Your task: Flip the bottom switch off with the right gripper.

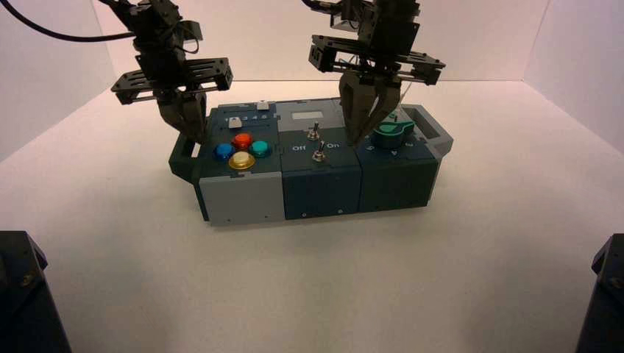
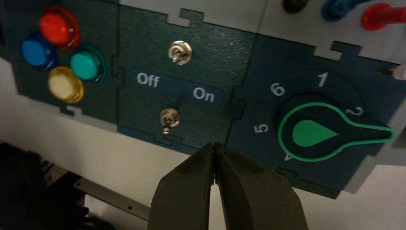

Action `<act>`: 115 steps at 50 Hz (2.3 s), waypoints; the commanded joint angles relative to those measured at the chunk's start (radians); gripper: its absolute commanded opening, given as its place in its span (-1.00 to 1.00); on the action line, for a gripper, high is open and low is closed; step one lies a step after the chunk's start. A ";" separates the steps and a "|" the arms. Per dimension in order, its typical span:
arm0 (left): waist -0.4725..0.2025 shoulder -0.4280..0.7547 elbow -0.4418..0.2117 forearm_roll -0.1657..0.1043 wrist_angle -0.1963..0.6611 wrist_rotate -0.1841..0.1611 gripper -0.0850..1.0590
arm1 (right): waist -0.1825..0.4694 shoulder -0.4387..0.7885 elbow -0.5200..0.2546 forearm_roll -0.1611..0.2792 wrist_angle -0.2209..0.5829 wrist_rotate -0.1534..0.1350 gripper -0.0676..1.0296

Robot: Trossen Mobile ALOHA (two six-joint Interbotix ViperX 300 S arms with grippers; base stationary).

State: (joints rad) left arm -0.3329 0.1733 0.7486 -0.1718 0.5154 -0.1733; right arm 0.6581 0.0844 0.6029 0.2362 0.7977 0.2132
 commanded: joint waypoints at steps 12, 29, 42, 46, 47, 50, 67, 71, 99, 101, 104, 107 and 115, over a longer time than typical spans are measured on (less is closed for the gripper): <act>-0.012 0.055 0.002 0.005 -0.018 0.029 -0.91 | 0.040 0.012 -0.046 -0.071 -0.003 0.084 -0.92; -0.012 0.054 0.002 0.005 -0.020 0.031 -0.91 | 0.077 0.055 -0.089 -0.074 -0.002 0.110 -0.92; -0.012 0.052 0.002 0.005 -0.020 0.034 -0.91 | 0.083 0.077 -0.092 -0.074 -0.003 0.115 -0.92; -0.014 0.054 0.002 0.005 -0.020 0.035 -0.91 | 0.084 0.081 -0.094 -0.075 -0.005 0.115 -0.92; -0.012 0.052 0.002 0.005 -0.020 0.035 -0.91 | 0.084 0.083 -0.094 -0.074 -0.005 0.115 -0.92; -0.012 0.054 0.002 0.005 -0.020 0.037 -0.91 | 0.084 0.083 -0.095 -0.075 -0.005 0.115 -0.92; -0.012 0.054 0.003 0.005 -0.020 0.037 -0.91 | 0.086 0.091 -0.110 -0.075 -0.003 0.115 -0.92; -0.012 0.054 0.003 0.005 -0.020 0.037 -0.91 | 0.084 0.092 -0.112 -0.075 -0.002 0.115 -0.92; -0.012 0.054 0.003 0.005 -0.021 0.038 -0.91 | 0.129 0.120 -0.170 -0.075 0.040 0.127 -0.92; -0.012 0.054 0.003 0.005 -0.020 0.038 -0.91 | 0.133 0.121 -0.173 -0.075 0.043 0.132 -0.92; -0.012 0.054 0.003 0.005 -0.021 0.038 -0.91 | 0.143 0.124 -0.178 -0.075 0.049 0.135 -0.92; -0.012 0.054 0.003 0.005 -0.020 0.038 -0.91 | 0.149 0.124 -0.179 -0.075 0.052 0.143 -0.92; -0.012 0.055 0.002 0.005 -0.020 0.040 -0.91 | 0.167 0.129 -0.179 -0.075 0.061 0.158 -0.92</act>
State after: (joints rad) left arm -0.3329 0.1733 0.7486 -0.1718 0.5154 -0.1687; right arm 0.7777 0.2270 0.4510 0.1534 0.8560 0.3528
